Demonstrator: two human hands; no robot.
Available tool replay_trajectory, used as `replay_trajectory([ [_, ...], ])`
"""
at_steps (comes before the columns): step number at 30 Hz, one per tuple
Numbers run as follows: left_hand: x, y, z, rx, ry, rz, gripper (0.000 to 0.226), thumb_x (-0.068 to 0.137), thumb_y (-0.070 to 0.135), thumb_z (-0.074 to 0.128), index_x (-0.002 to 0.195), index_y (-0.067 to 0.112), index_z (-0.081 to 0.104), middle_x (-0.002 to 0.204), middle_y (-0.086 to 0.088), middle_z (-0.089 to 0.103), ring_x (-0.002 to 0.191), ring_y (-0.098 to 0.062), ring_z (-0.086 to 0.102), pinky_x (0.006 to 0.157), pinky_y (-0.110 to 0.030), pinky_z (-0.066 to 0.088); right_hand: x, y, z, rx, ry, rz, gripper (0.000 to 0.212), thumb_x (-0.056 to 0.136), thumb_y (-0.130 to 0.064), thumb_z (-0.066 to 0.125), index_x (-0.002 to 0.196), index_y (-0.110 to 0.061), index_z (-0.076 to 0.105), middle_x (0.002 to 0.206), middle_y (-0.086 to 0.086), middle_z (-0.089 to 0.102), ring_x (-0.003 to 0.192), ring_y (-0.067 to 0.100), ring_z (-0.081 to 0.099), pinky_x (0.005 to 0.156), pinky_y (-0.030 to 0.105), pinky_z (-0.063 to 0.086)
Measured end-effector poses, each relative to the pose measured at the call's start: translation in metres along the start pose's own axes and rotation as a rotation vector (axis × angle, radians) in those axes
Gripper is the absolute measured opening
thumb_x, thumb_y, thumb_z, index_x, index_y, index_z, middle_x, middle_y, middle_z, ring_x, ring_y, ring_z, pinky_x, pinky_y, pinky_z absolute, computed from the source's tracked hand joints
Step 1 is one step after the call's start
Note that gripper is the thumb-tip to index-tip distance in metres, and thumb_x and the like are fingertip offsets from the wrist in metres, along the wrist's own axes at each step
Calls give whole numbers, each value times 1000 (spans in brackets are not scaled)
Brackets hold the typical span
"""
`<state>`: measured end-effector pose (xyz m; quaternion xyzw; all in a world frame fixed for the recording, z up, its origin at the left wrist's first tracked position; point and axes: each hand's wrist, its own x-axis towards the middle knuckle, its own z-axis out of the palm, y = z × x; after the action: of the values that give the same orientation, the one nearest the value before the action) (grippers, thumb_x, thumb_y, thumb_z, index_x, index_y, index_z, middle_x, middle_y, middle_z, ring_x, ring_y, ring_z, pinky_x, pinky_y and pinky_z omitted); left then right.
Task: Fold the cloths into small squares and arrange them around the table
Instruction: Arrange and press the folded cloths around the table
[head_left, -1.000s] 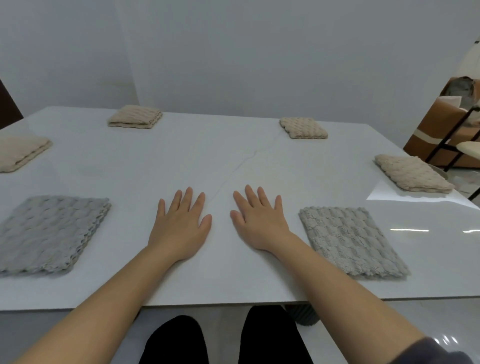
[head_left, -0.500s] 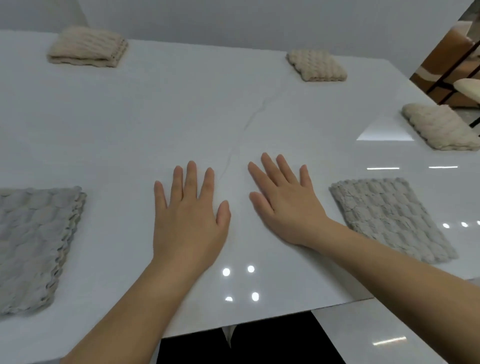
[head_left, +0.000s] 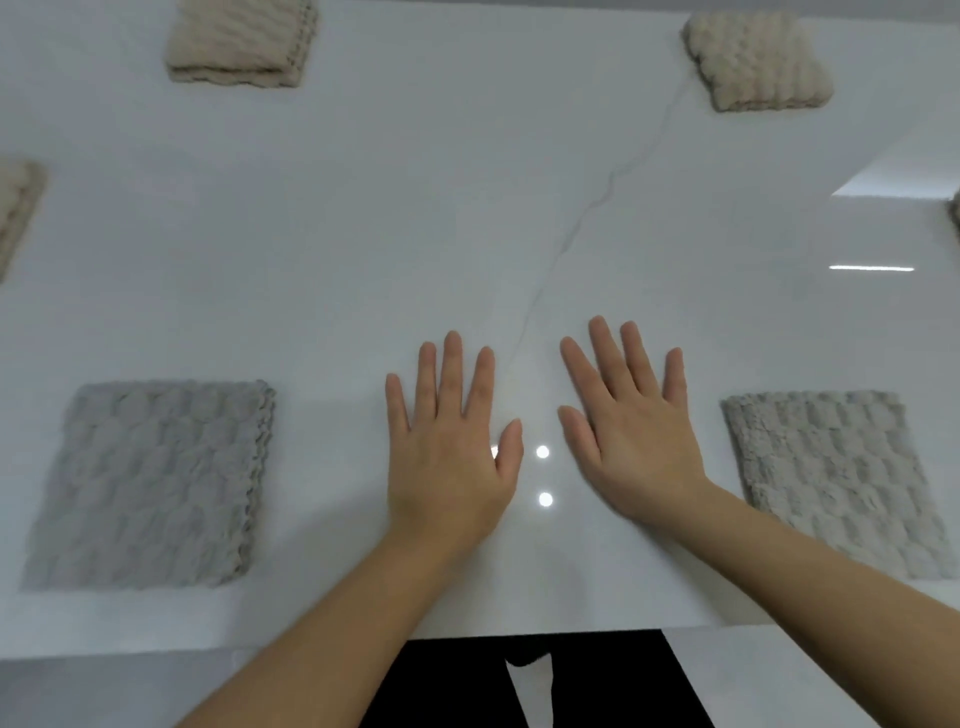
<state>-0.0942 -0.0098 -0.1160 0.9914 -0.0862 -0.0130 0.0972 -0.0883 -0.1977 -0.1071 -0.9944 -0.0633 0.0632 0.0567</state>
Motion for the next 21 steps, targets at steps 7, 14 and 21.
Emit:
replay_trajectory([
  [7,-3,3,-12,7,-78,-13,66,95,46,29,153,15,25,162,-12,13,149,-31,9,117,-59,14,-3,0,-7,15,-72,-12,63,100,-48,20,157,-24,11,165,4,-1,151,27,-9,117,61,2],
  [14,0,4,-20,22,-165,-22,69,95,48,32,154,15,23,162,-12,11,150,-30,7,116,-60,13,0,-1,-12,2,-125,-11,64,98,-46,30,156,-21,18,164,8,5,151,33,0,115,64,5],
  [21,3,6,-25,25,-206,-30,71,95,51,31,155,15,18,162,-13,8,149,-32,6,115,-59,13,1,0,-19,-10,-147,-19,63,98,-45,27,155,-19,20,163,10,10,150,34,3,114,65,7],
])
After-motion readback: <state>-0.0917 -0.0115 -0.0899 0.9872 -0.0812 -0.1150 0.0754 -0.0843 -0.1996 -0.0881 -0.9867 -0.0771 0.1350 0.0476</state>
